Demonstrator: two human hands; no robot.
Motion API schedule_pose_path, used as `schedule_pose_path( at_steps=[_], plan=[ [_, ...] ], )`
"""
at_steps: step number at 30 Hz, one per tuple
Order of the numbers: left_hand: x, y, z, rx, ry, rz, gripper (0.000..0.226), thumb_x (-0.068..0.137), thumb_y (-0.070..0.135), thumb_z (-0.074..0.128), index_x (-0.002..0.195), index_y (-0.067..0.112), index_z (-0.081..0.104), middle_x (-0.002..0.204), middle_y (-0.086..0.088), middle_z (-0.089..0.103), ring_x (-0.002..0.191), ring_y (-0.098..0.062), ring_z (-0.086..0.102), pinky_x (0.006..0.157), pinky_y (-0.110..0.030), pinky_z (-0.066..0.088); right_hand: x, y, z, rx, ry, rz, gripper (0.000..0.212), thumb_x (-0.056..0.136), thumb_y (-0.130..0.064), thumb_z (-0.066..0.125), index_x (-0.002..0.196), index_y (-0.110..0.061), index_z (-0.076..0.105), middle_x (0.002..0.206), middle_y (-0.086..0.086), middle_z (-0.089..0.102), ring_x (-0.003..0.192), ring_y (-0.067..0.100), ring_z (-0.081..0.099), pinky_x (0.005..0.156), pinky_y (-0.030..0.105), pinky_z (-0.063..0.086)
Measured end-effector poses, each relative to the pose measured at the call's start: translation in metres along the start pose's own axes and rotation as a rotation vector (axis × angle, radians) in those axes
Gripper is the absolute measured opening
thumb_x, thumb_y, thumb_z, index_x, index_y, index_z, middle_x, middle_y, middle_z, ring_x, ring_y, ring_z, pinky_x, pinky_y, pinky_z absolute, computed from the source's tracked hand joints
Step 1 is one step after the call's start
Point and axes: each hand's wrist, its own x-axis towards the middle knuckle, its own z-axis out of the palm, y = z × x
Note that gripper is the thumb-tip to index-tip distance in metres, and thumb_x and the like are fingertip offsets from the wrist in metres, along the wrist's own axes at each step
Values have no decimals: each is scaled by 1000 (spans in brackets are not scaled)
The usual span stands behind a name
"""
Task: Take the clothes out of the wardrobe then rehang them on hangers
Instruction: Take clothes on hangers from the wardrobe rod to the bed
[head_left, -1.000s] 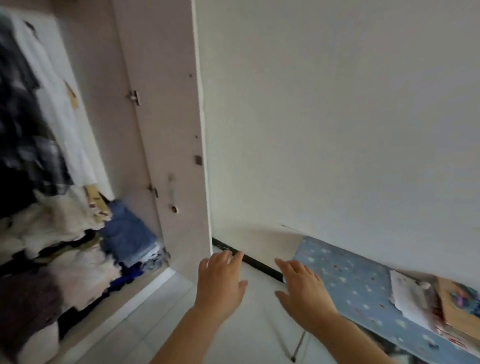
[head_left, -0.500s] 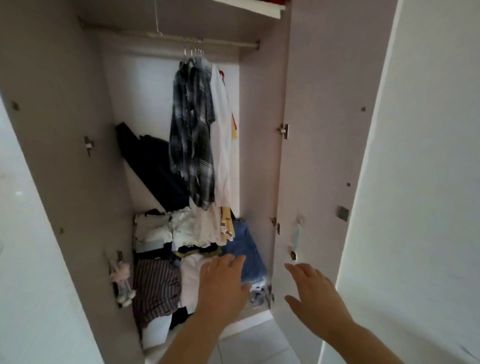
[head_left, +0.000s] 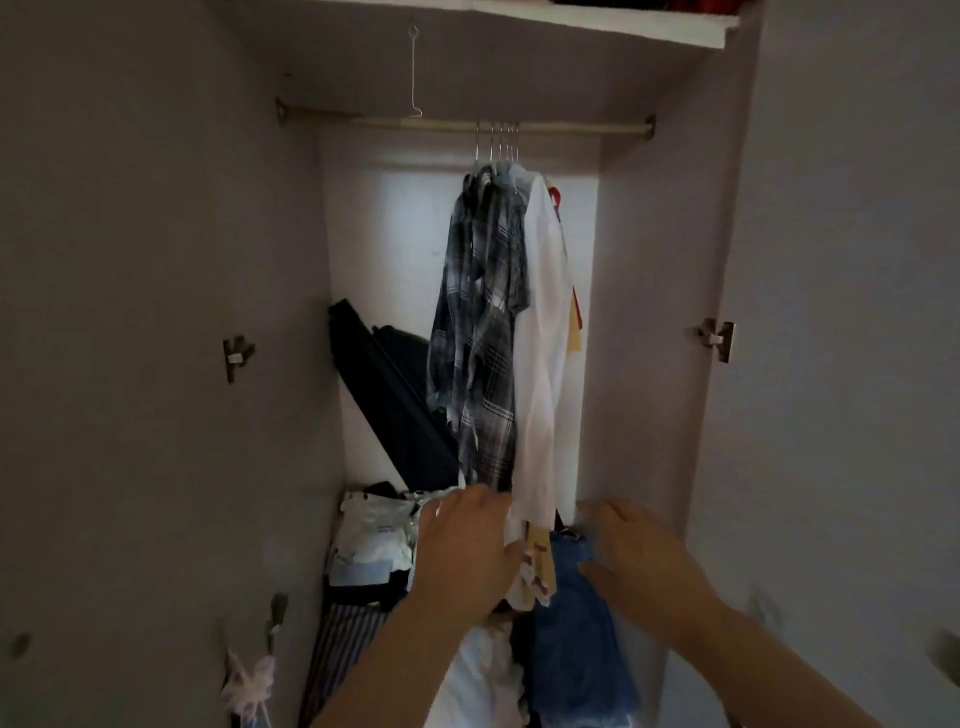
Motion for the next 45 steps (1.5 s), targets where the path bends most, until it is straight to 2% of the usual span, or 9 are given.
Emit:
schedule_pose_path(
  at_steps=[5, 12, 21, 27, 31, 35, 40, 45],
  plan=[
    [97, -40, 4, -13, 65, -7, 45, 92, 43, 44, 134, 26, 45, 135, 5, 44, 124, -15, 39, 105, -29, 23, 108, 4, -9, -11, 58, -43, 63, 93, -36, 51, 147, -24, 21, 141, -2, 35, 119, 15, 44, 99, 24, 39],
    [215, -102, -2, 12, 122, -11, 52, 93, 45, 45, 141, 30, 34, 140, 6, 40, 128, -14, 35, 108, -32, 22, 246, -4, -28, -9, 179, -130, 62, 90, -33, 55, 145, -21, 27, 137, 2, 40, 122, 18, 43, 100, 27, 37],
    [336, -158, -14, 24, 280, -33, 45, 92, 42, 47, 134, 28, 43, 131, 4, 49, 121, -15, 43, 100, -29, 33, 410, -25, -68, -84, 411, -327, 57, 93, -30, 51, 144, -18, 29, 139, 5, 38, 123, 22, 41, 100, 33, 39],
    [426, -182, -27, -32, 392, -98, 50, 92, 40, 50, 139, 29, 38, 135, 3, 46, 123, -15, 42, 101, -29, 37, 524, -28, -115, -199, 592, -338, 46, 90, -18, 51, 135, -14, 40, 132, 7, 42, 119, 26, 41, 96, 37, 36],
    [481, -185, -31, -92, 470, -105, 52, 92, 39, 51, 141, 27, 37, 137, 2, 45, 125, -15, 41, 103, -32, 37, 587, -20, -140, -307, 737, -337, 47, 86, -10, 49, 132, -13, 42, 133, 9, 41, 119, 27, 39, 99, 35, 31],
    [518, -186, -31, -89, 492, -95, 54, 91, 40, 51, 141, 27, 36, 138, 3, 43, 125, -15, 40, 105, -32, 36, 631, 14, -152, -369, 811, -304, 52, 90, -22, 51, 139, -15, 33, 141, 9, 36, 126, 26, 35, 104, 36, 26],
    [550, -190, -26, -26, 517, -73, 53, 92, 39, 51, 141, 28, 35, 136, 4, 44, 124, -15, 40, 104, -31, 35, 667, 62, -154, -308, 841, -229, 61, 92, -46, 47, 143, -18, 29, 142, 4, 40, 128, 24, 38, 103, 38, 31],
    [569, -197, -20, 8, 527, -93, 54, 92, 41, 50, 141, 30, 33, 135, 6, 43, 125, -14, 39, 105, -31, 35, 697, 83, -151, -322, 906, -271, 67, 82, -56, 56, 136, -19, 46, 134, 3, 50, 120, 28, 45, 95, 41, 35]
  ],
)
